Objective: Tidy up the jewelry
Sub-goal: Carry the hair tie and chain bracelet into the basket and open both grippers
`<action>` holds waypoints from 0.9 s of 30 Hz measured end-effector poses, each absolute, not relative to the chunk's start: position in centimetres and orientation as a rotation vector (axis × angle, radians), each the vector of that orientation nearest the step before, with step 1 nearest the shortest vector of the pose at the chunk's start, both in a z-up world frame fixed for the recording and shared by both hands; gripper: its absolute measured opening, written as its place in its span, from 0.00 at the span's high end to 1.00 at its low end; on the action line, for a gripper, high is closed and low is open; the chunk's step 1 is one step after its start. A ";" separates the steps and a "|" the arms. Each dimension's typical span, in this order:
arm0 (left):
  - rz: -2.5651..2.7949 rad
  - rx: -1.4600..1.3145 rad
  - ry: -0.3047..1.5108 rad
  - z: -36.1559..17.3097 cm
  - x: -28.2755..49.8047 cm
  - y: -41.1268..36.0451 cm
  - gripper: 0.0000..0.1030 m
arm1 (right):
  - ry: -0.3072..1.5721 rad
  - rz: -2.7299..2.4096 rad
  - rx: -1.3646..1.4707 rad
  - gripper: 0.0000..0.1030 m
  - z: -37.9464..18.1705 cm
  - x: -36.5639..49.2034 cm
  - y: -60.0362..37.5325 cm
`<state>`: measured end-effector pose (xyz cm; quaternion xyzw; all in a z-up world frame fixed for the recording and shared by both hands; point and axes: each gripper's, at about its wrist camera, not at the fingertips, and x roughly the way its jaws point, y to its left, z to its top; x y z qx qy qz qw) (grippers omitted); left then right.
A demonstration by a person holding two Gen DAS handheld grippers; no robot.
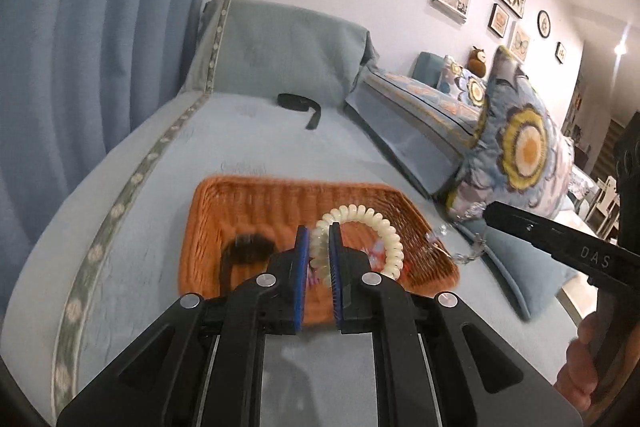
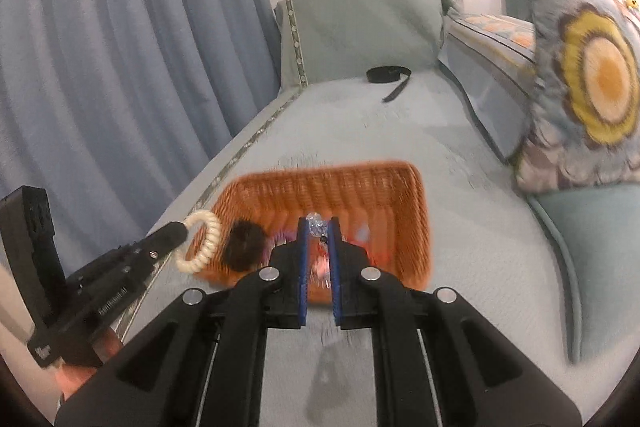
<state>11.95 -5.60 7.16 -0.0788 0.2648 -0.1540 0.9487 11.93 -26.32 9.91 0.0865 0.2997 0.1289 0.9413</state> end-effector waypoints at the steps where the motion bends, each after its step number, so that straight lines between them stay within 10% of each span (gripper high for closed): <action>1: -0.310 -0.161 0.543 7.0 12.9 -5.7 0.92 | 0.608 0.266 0.174 0.93 9.8 12.7 -26.0; 15: -0.309 -0.191 0.630 2.0 19.8 -6.4 0.90 | 0.787 0.269 0.287 0.92 2.2 22.9 -25.2; 17: -0.322 -0.205 0.617 2.2 19.3 -6.1 0.64 | 0.782 0.277 0.285 0.92 2.6 22.4 -25.6; 27: -0.330 -0.262 0.424 6.6 10.1 -2.5 0.40 | 0.633 0.285 0.206 0.53 6.4 12.0 -26.6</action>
